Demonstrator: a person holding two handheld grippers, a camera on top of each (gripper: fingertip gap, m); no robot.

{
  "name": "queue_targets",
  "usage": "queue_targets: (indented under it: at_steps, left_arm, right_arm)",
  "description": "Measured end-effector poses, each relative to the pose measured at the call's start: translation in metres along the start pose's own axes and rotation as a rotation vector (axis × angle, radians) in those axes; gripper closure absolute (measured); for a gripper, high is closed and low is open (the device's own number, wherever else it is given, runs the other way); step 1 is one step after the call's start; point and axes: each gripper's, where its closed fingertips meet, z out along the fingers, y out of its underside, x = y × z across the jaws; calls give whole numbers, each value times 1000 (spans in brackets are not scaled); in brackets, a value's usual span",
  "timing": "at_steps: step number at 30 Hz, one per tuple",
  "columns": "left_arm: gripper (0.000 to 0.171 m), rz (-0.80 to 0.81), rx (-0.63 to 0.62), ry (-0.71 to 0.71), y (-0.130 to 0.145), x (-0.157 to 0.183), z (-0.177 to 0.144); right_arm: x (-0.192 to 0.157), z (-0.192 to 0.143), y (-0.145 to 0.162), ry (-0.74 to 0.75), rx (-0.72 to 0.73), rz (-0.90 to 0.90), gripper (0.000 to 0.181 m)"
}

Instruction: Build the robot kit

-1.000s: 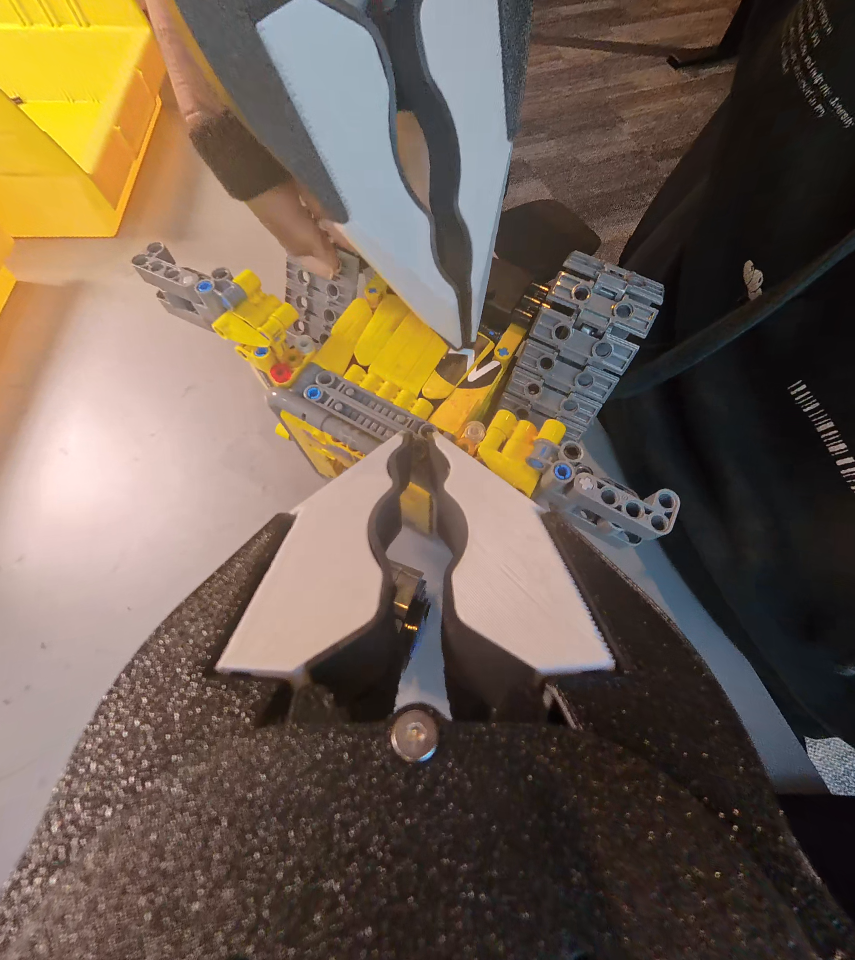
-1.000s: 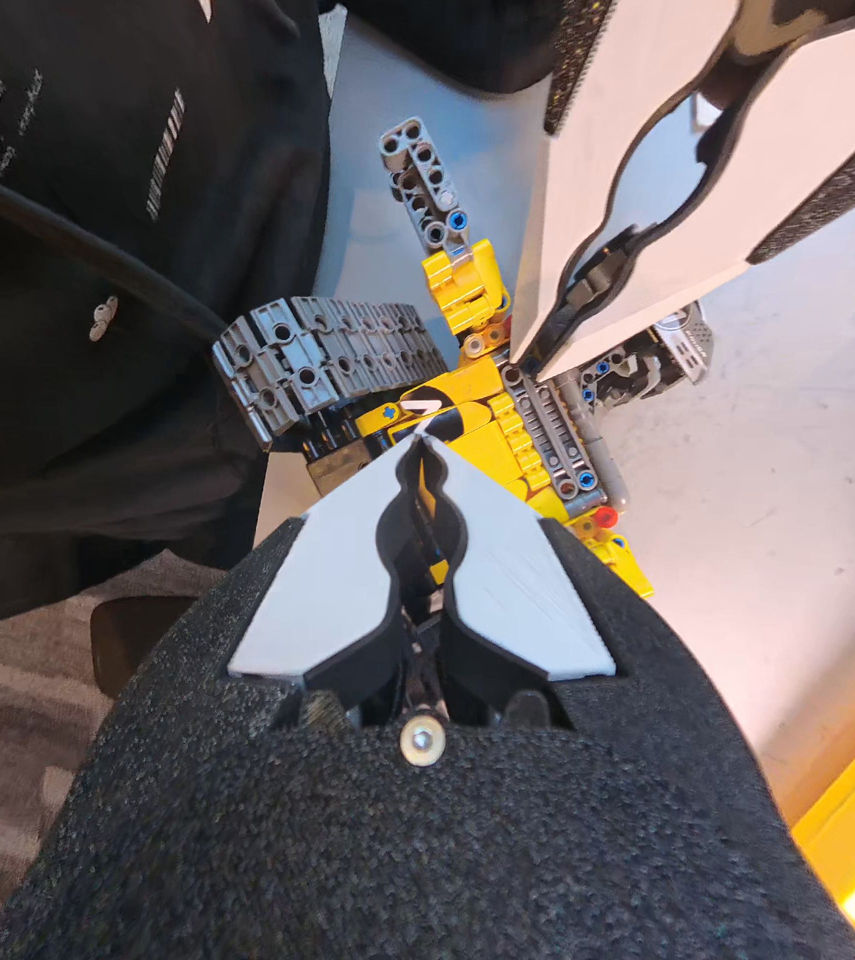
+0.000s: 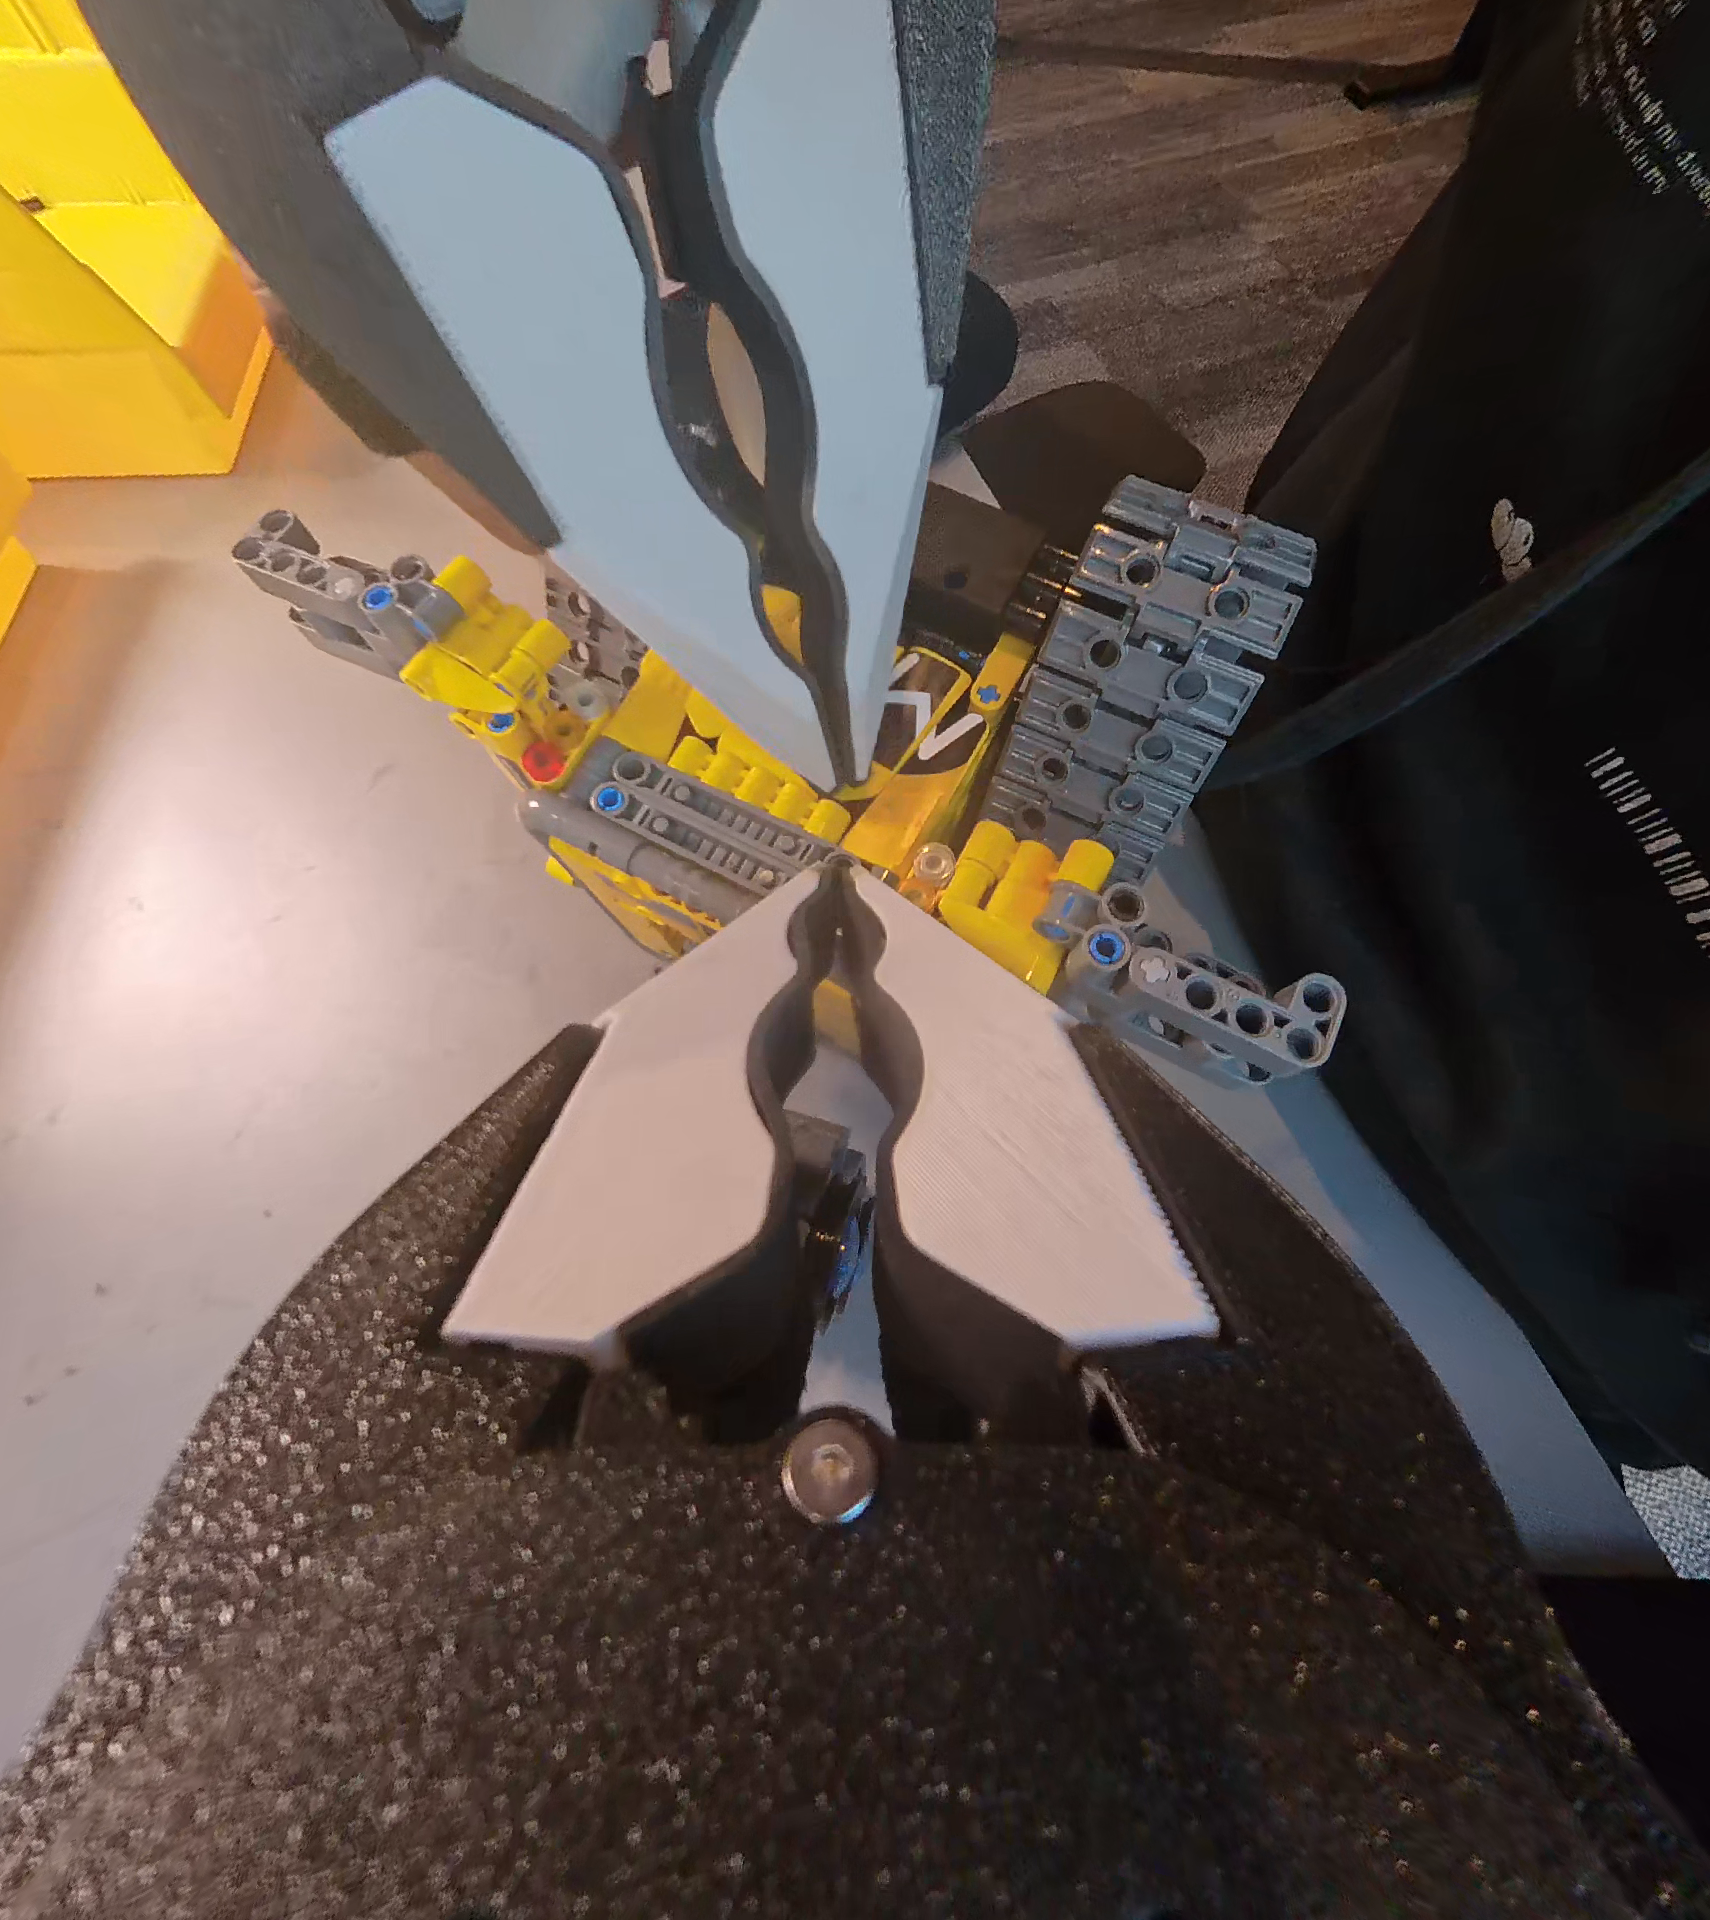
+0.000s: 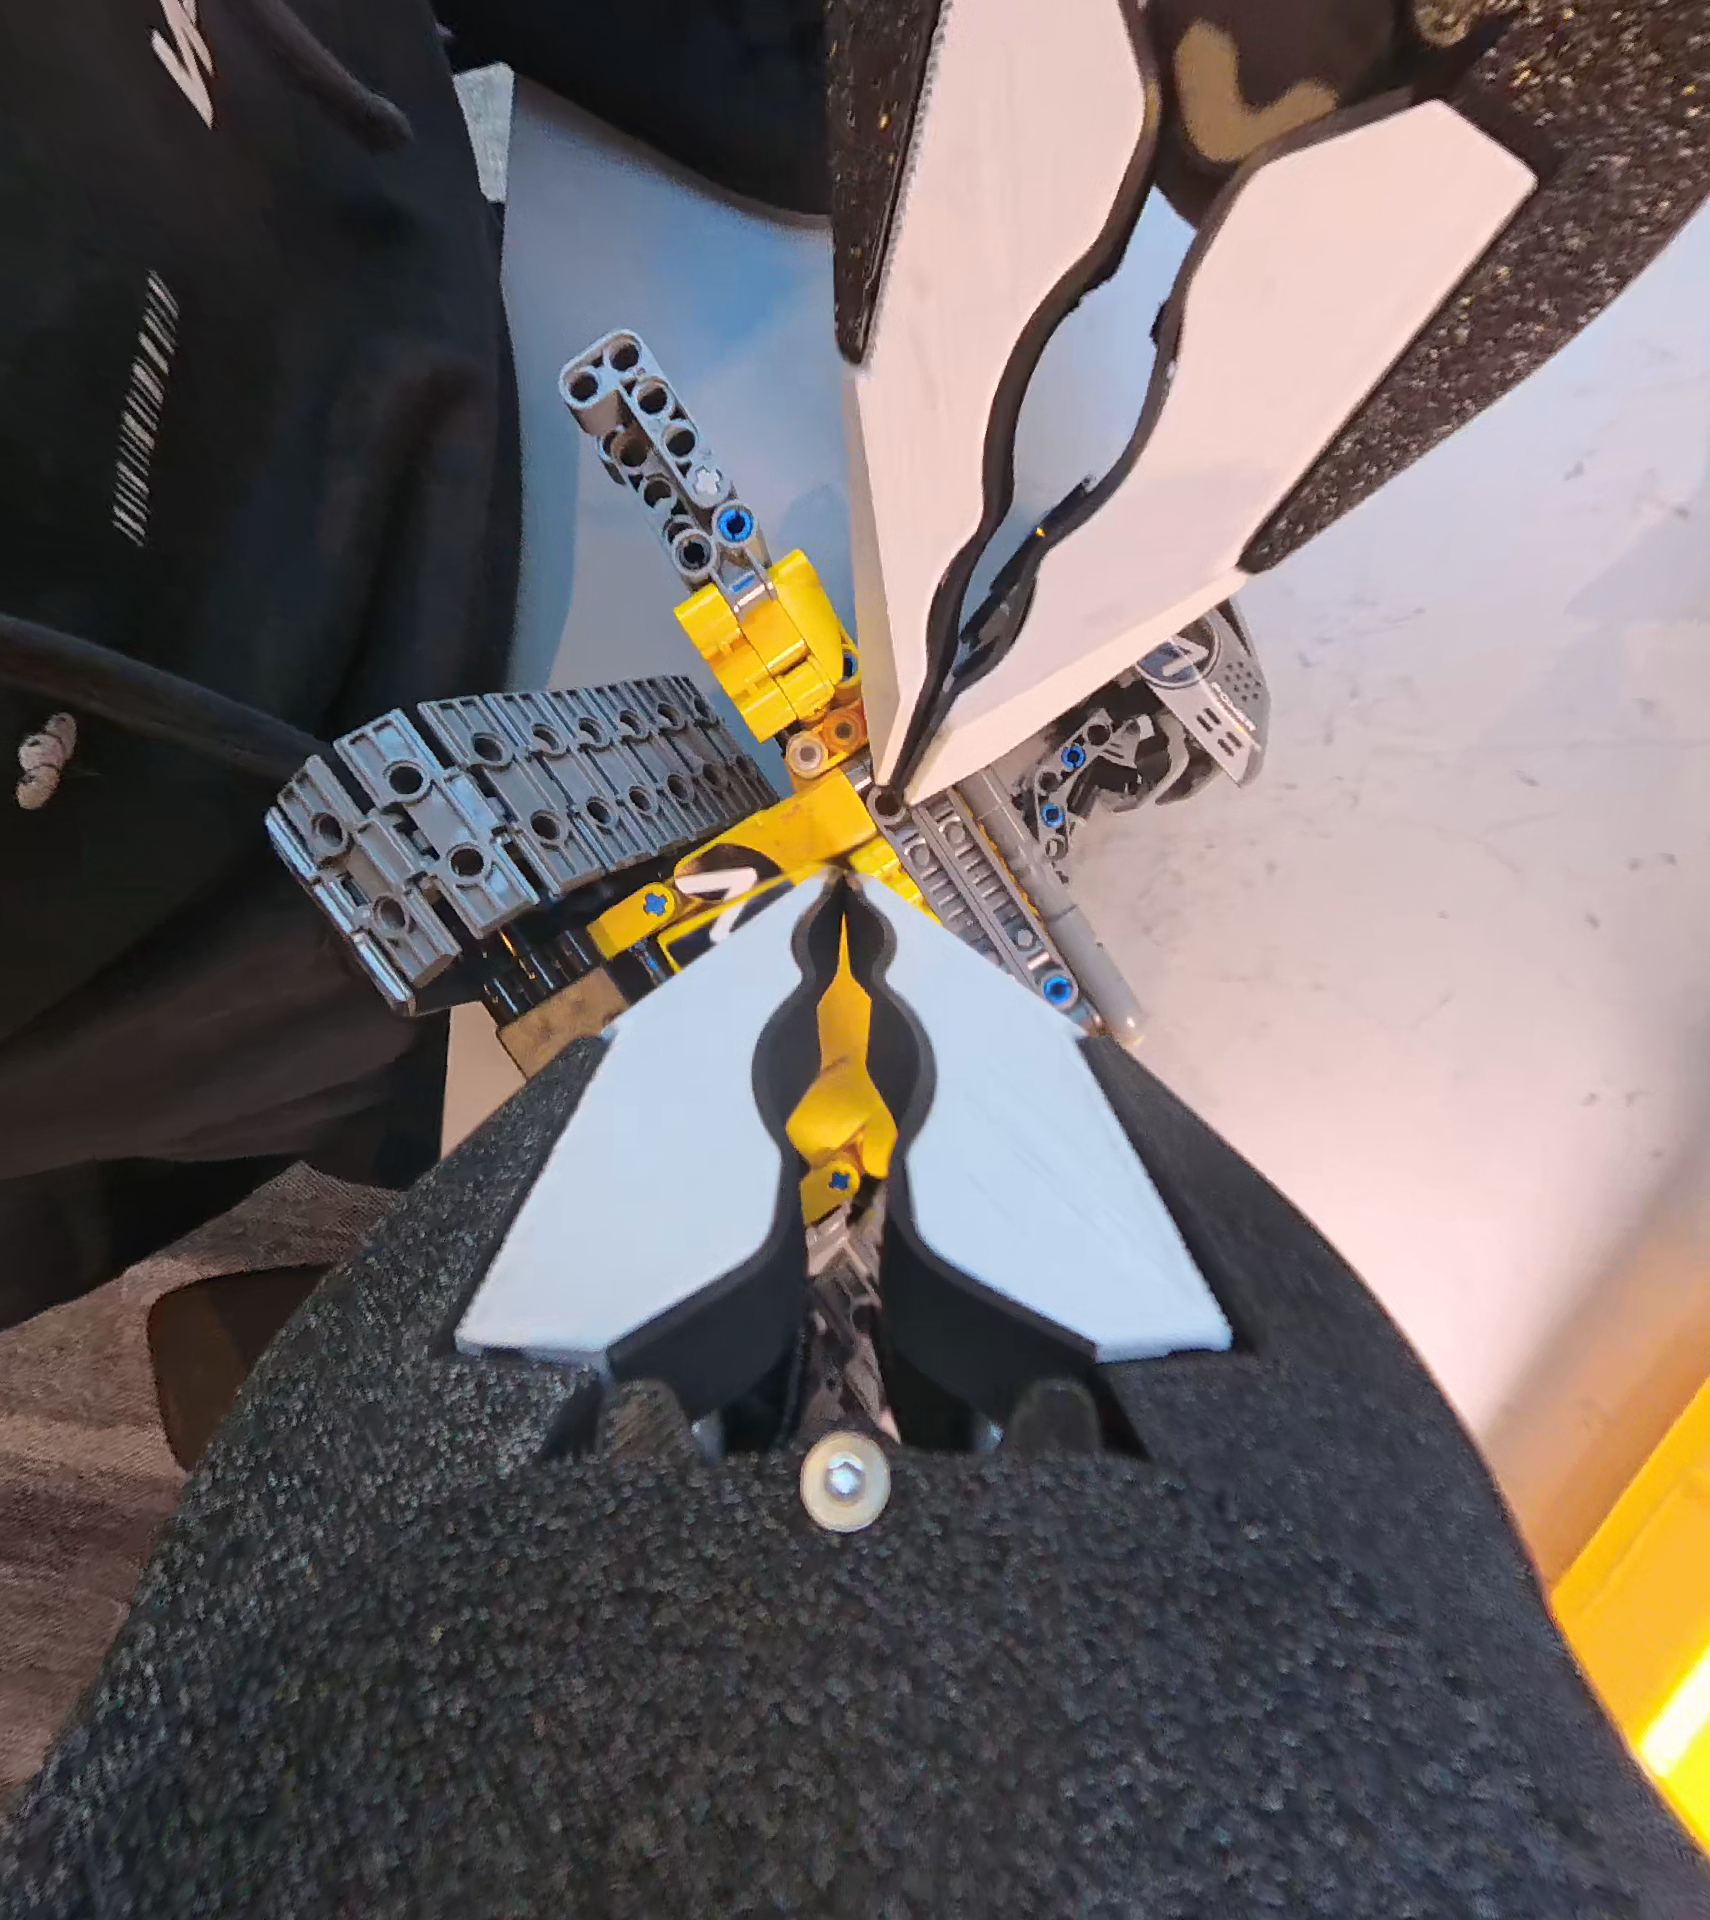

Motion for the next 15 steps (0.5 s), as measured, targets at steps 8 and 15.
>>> queue_targets:
  at_steps: [8,15]
  left_arm:
    - [171,0,4,2,-3,2,2]
    - [171,7,10,6,-5,5,4]
  right_arm:
    - [-20,-5,10,-81,-70,-47,181]
    - [-34,-8,20,-187,-144,-18,181]
